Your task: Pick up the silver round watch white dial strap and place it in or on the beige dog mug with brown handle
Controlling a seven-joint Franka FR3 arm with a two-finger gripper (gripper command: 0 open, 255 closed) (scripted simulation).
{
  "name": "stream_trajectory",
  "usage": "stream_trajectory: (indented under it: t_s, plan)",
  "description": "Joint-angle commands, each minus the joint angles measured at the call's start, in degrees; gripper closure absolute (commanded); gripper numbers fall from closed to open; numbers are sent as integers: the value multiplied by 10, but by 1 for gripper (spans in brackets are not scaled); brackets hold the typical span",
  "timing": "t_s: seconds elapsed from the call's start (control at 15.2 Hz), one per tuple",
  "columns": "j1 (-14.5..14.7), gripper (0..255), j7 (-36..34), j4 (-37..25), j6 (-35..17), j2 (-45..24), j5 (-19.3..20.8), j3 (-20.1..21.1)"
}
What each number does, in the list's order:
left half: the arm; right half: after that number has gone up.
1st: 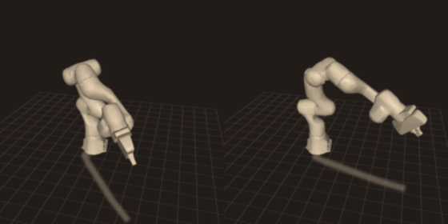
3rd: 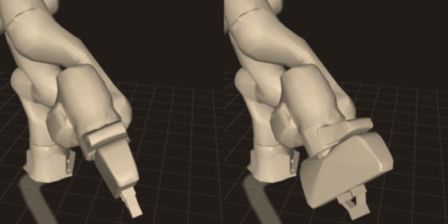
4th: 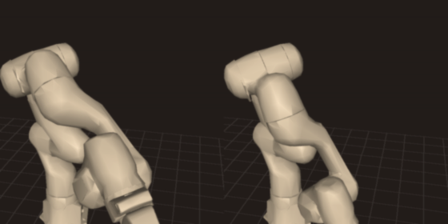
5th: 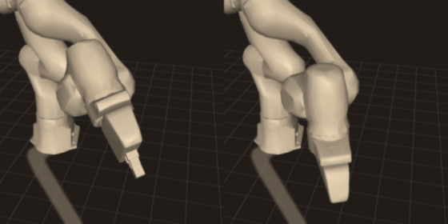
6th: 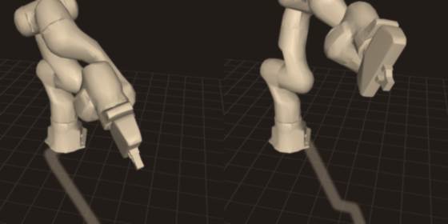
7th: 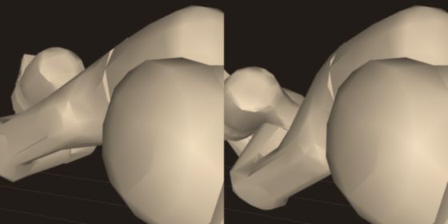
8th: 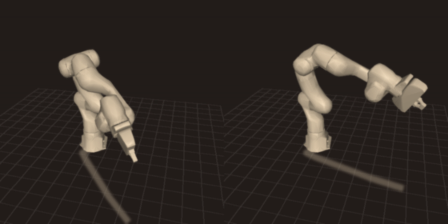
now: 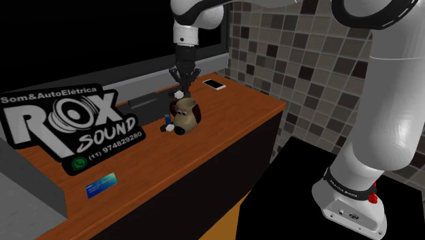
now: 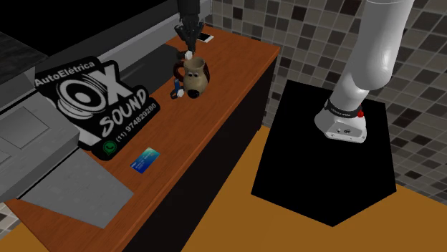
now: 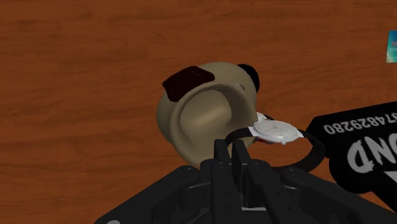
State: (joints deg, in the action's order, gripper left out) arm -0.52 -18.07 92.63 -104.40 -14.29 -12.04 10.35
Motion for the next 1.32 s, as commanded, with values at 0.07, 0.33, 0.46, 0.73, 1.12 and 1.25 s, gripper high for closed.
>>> stream_trajectory:
  t_s: [0.07, 0.33, 0.46, 0.73, 1.12, 1.25]
  plan:
    - [0, 255, 5, 18, -22, -4, -1, 0]
    - [0, 255, 7, 24, -29, -6, -1, 0]
    - [0, 255, 7, 24, -29, -6, -1, 0]
    - [0, 0, 7, 24, -29, -6, -1, 0]
    - [-2, 0, 6, 8, -11, -4, 0, -1]
    - [-6, 0, 4, -28, 27, -2, 1, -4]
